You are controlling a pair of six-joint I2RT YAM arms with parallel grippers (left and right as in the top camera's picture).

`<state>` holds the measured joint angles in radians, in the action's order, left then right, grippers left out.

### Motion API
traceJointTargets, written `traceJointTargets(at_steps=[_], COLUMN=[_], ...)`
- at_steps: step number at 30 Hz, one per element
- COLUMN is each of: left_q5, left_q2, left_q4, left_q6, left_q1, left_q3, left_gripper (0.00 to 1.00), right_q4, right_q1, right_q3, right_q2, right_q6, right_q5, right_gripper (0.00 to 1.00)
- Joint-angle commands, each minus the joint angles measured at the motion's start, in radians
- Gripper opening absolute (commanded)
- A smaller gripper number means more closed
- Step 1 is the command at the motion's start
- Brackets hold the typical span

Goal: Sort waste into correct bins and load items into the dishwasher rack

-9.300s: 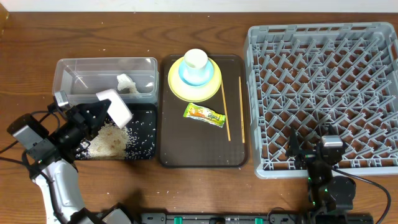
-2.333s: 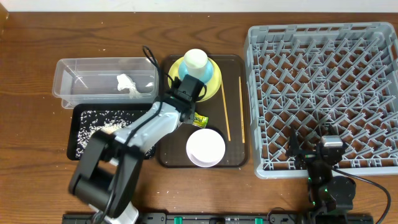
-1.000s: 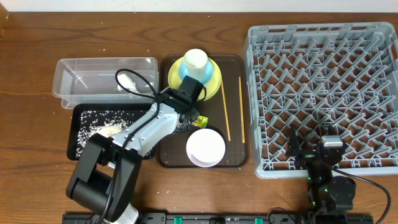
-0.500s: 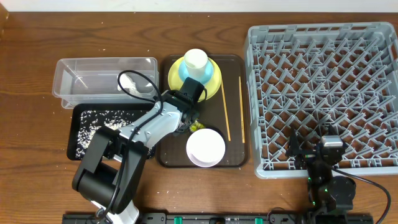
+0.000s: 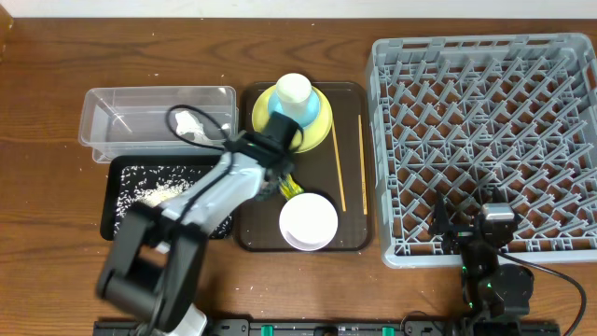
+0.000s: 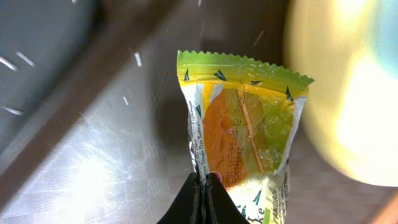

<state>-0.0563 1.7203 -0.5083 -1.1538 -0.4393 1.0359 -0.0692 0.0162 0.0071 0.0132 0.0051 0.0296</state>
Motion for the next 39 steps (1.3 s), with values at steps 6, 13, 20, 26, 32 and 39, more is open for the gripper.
traceJointTargets(at_steps=[6, 13, 20, 26, 32, 39], left_q5=[-0.068, -0.067, -0.06, -0.06, -0.088, 0.089], left_q2=[-0.292, -0.343, -0.309, -0.309, -0.309, -0.309], left_q4=[0.0, 0.069, 0.151, 0.257, 0.305, 0.243], left_q6=[0.027, 0.027, 0.027, 0.028, 0.035, 0.099], left_q1=[0.177, 0.365, 0.45, 0.482, 0.489, 0.486], left_q3=[-0.003, -0.004, -0.003, -0.004, -0.004, -0.004], left_gripper=[0.06, 0.06, 0.06, 0.06, 0.06, 0.06], right_q4=[-0.003, -0.003, -0.003, -0.003, -0.003, -0.003], right_q1=[0.001, 0.001, 0.001, 0.001, 0.001, 0.001], right_q3=[-0.002, -0.002, -0.002, -0.002, -0.002, -0.002], right_q2=[0.0, 0.0, 0.0, 0.0, 0.0, 0.0], right_q6=[-0.014, -0.014, -0.014, -0.014, -0.014, -0.014], right_q5=[0.001, 0.001, 0.001, 0.001, 0.001, 0.001], right_gripper=[0.99, 0.99, 0.99, 0.99, 0.99, 0.99])
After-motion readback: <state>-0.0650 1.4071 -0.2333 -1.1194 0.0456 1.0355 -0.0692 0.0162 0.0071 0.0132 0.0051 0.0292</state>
